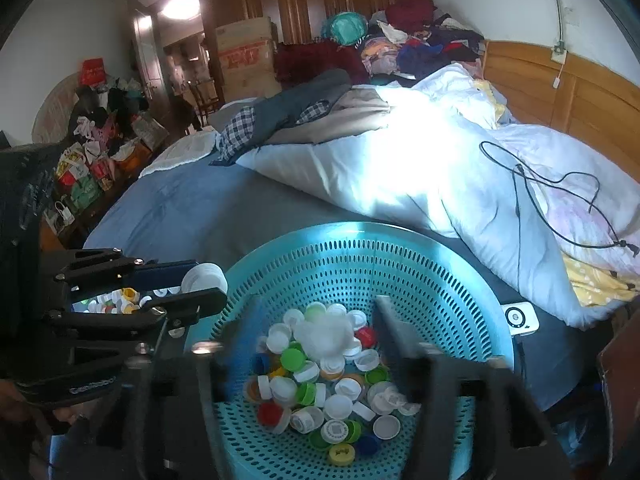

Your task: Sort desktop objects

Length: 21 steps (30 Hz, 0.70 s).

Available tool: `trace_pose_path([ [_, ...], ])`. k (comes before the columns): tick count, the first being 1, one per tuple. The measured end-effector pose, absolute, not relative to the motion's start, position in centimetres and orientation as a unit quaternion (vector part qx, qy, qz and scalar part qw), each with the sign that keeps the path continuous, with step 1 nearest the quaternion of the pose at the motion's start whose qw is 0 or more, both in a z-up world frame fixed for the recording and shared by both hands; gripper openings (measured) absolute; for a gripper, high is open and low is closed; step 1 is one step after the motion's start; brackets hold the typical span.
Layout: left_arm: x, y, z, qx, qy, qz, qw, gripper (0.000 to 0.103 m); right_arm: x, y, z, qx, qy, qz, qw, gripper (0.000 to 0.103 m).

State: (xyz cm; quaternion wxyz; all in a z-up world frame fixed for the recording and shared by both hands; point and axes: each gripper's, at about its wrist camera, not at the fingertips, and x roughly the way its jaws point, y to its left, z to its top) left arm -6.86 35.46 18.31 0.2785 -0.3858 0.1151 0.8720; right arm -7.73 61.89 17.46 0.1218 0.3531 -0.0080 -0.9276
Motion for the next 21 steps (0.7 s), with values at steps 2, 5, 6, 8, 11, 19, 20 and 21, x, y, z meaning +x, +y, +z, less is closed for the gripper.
trace_pose_path([
  [2, -6.7, 35.2, 18.2, -0.382, 0.118, 0.877, 0.268, 0.046, -7.7, 61.8, 17.5, 0.352, -0.006, -0.928, 0.123, 0.069],
  [5, -6.6, 34.7, 17.9, -0.378, 0.121, 0.881, 0.257, 0.046, -7.6, 61.5, 17.5, 0.351, -0.004, -0.928, 0.126, 0.071],
  [6, -6.6, 34.5, 17.9, -0.377, 0.123, 0.883, 0.25, 0.047, -7.6, 61.3, 17.5, 0.35, -0.003, -0.928, 0.126, 0.074],
  [8, -6.7, 33.9, 17.8, -0.373, 0.122, 0.889, 0.236, 0.048, -7.5, 60.8, 17.4, 0.35, 0.0, -0.928, 0.131, 0.074],
  [11, -6.7, 32.8, 17.6, -0.369, 0.116, 0.896, 0.219, 0.048, -7.3, 59.8, 17.6, 0.347, 0.006, -0.928, 0.138, 0.076],
  [19, -7.0, 29.7, 17.3, -0.366, 0.103, 0.907, 0.183, 0.049, -7.2, 57.0, 17.7, 0.346, 0.023, -0.925, 0.159, 0.08],
  [20, -7.1, 29.3, 17.2, -0.366, 0.099, 0.907, 0.18, 0.049, -7.2, 56.6, 17.7, 0.346, 0.026, -0.924, 0.162, 0.08],
  [21, -7.1, 29.0, 17.1, -0.367, 0.097, 0.908, 0.179, 0.049, -7.2, 56.2, 17.7, 0.346, 0.028, -0.923, 0.165, 0.08],
])
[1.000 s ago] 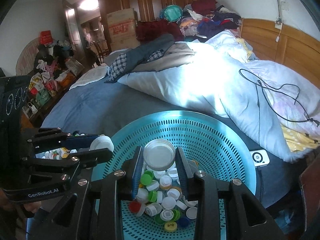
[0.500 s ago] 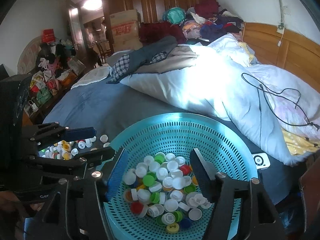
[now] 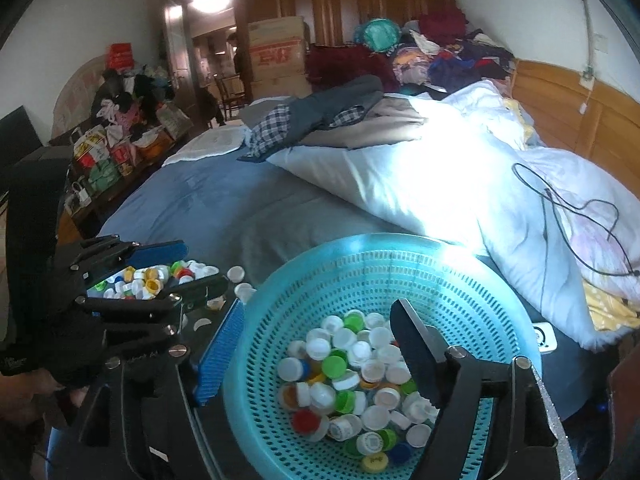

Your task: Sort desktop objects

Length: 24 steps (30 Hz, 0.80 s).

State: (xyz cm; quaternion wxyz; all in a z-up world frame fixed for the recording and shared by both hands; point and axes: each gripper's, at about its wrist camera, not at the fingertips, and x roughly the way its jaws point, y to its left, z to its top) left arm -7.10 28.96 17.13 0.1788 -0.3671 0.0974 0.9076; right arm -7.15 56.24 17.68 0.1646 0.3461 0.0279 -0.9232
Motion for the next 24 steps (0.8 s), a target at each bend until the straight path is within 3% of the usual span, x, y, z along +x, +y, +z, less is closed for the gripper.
trace_pose_path([
  [6, -7.4, 26.5, 16.7, -0.367, 0.085, 0.913, 0.158, 0.054, -7.2, 53.8, 17.5, 0.349, 0.043, -0.919, 0.18, 0.082],
  [24, -7.4, 19.4, 14.8, -0.378, 0.041, 0.917, 0.118, 0.055, -6.9, 46.8, 16.7, 0.355, 0.083, -0.904, 0.224, 0.089],
])
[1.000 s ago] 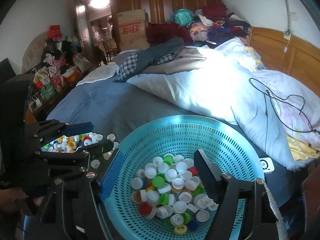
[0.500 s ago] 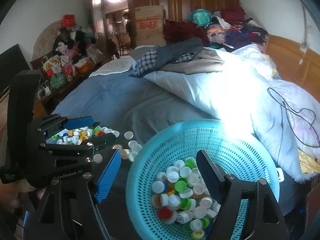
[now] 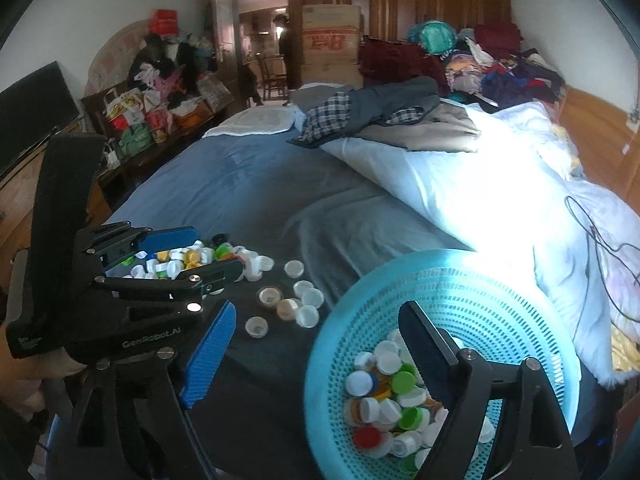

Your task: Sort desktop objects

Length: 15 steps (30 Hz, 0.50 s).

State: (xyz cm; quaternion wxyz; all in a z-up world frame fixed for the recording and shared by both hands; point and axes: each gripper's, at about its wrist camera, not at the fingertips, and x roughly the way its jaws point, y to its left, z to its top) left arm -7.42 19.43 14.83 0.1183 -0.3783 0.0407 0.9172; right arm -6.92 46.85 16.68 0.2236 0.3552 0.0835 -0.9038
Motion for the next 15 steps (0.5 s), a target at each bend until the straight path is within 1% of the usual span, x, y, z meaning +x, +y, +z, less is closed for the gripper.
trace_pose_path([
  [3, -6.8, 17.1, 13.9, -0.382, 0.034, 0.917, 0.108, 0.056, -6.6, 45.2, 16.1, 0.359, 0.089, -0.898, 0.24, 0.09],
  [4, -6.5, 15.8, 13.2, -0.385, 0.032, 0.917, 0.098, 0.058, -6.3, 44.5, 15.8, 0.359, 0.093, -0.895, 0.247, 0.091],
  [5, -6.2, 14.4, 12.5, -0.39, 0.029, 0.917, 0.084, 0.064, -6.0, 43.9, 15.4, 0.361, 0.096, -0.893, 0.253, 0.091],
  [6, -5.9, 13.4, 12.0, -0.392, 0.025, 0.917, 0.074, 0.065, -5.7, 43.4, 15.0, 0.362, 0.099, -0.889, 0.26, 0.092],
  [15, -1.9, 0.1, 4.5, -0.436, -0.038, 0.897, -0.054, 0.065, -4.1, 38.8, 8.3, 0.414, 0.123, -0.848, 0.307, 0.093],
])
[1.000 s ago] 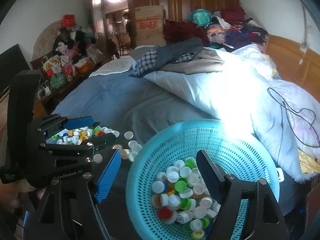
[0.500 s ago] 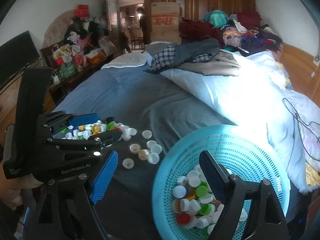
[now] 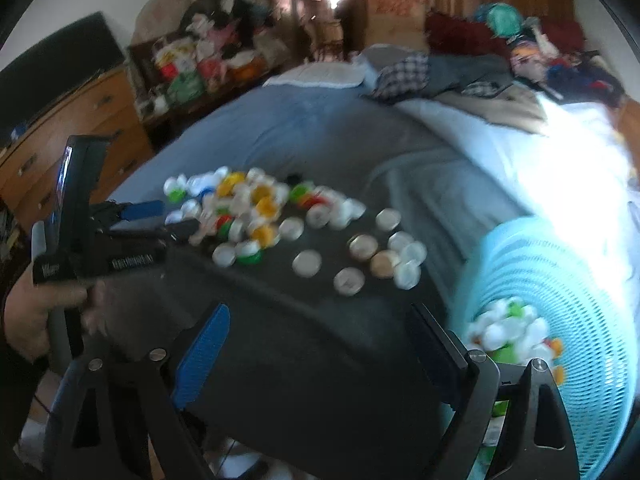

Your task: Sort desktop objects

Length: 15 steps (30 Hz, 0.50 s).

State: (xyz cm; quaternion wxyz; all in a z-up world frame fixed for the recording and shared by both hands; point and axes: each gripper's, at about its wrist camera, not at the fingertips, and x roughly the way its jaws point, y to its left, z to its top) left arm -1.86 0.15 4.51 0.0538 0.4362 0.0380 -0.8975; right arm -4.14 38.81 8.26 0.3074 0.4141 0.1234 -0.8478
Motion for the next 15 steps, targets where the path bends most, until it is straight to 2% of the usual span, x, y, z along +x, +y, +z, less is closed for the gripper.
trace_pose_path([
  [7, 1.2, -6.9, 0.1, 0.42, 0.077, -0.886, 0.18, 0.067, -4.7, 37.7, 2.7, 0.41, 0.143, -0.844, 0.314, 0.093],
  [9, 1.4, -7.5, -0.9, 0.422, 0.078, -0.882, 0.196, 0.08, -5.0, 37.2, 1.5, 0.399, 0.145, -0.847, 0.321, 0.093],
  [11, 1.0, -7.5, -1.5, 0.435, 0.076, -0.876, 0.195, 0.086, -5.7, 36.8, 0.2, 0.392, 0.146, -0.851, 0.317, 0.093],
  [14, 0.6, -7.3, -1.7, 0.449, 0.065, -0.869, 0.197, 0.101, -6.8, 36.8, -1.0, 0.387, 0.13, -0.861, 0.303, 0.094],
  [15, 0.4, -7.2, -2.0, 0.455, 0.058, -0.866, 0.2, 0.101, -7.3, 36.8, -1.3, 0.391, 0.122, -0.862, 0.298, 0.096],
])
